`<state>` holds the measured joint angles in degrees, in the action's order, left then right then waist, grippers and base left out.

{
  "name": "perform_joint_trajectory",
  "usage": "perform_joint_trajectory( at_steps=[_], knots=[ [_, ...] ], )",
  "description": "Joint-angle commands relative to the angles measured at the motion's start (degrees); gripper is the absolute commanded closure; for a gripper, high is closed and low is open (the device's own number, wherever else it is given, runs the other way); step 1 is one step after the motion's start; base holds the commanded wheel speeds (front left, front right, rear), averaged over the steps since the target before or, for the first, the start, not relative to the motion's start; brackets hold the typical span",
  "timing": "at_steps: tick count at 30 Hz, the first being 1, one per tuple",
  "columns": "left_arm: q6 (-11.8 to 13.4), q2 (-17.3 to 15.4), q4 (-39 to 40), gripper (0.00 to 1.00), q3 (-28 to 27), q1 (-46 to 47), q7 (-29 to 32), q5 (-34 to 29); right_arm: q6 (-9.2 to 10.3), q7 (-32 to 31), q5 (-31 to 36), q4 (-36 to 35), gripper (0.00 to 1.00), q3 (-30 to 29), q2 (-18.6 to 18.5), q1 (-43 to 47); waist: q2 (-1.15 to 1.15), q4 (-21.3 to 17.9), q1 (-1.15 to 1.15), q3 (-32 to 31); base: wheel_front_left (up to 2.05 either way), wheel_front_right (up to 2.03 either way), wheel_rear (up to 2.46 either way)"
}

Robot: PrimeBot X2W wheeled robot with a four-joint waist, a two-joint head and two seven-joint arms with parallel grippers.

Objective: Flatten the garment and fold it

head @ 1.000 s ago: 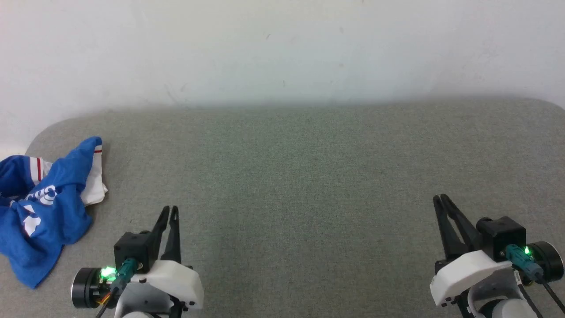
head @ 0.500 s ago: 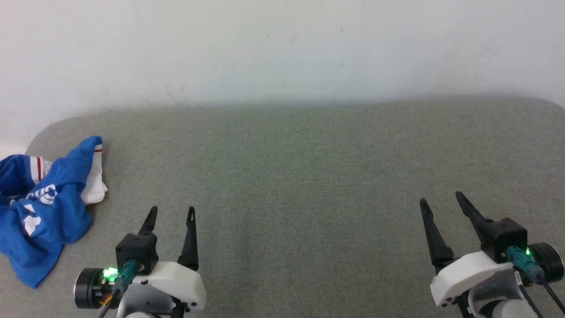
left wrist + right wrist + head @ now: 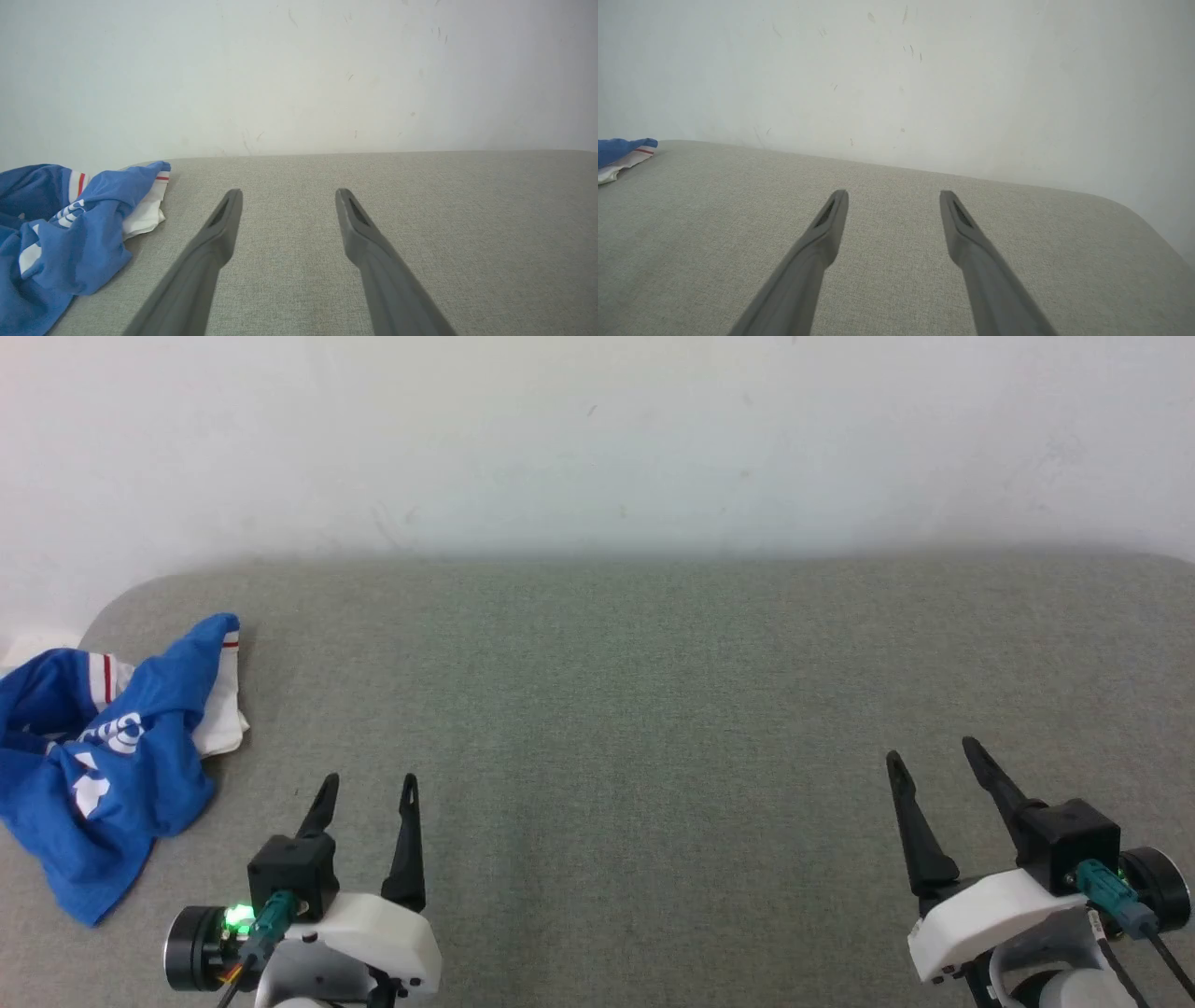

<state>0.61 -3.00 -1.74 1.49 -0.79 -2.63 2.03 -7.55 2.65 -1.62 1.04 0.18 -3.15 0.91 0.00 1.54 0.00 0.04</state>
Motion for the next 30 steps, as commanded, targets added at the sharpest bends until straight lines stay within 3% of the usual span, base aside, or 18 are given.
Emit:
perform_joint_trajectory(
  at_steps=[1, 30],
  knots=[
    [0.4, 0.0, -0.4, 0.00, 0.2, -0.2, -0.7, 0.3, 0.01, 0.7, -0.3, 0.1, 0.00, 0.0, 0.1, 0.0, 0.00, 0.7, 0.00, -0.1, 0.00, 0.00, 0.00],
    [0.7, 0.1, -2.0, 0.00, 0.3, -1.7, -4.1, 1.1, 0.03, 4.0, -2.1, 0.2, 0.00, 2.0, 0.1, 0.7, 0.00, 9.5, 0.00, -1.7, 0.00, 0.00, 0.00]
  ],
)
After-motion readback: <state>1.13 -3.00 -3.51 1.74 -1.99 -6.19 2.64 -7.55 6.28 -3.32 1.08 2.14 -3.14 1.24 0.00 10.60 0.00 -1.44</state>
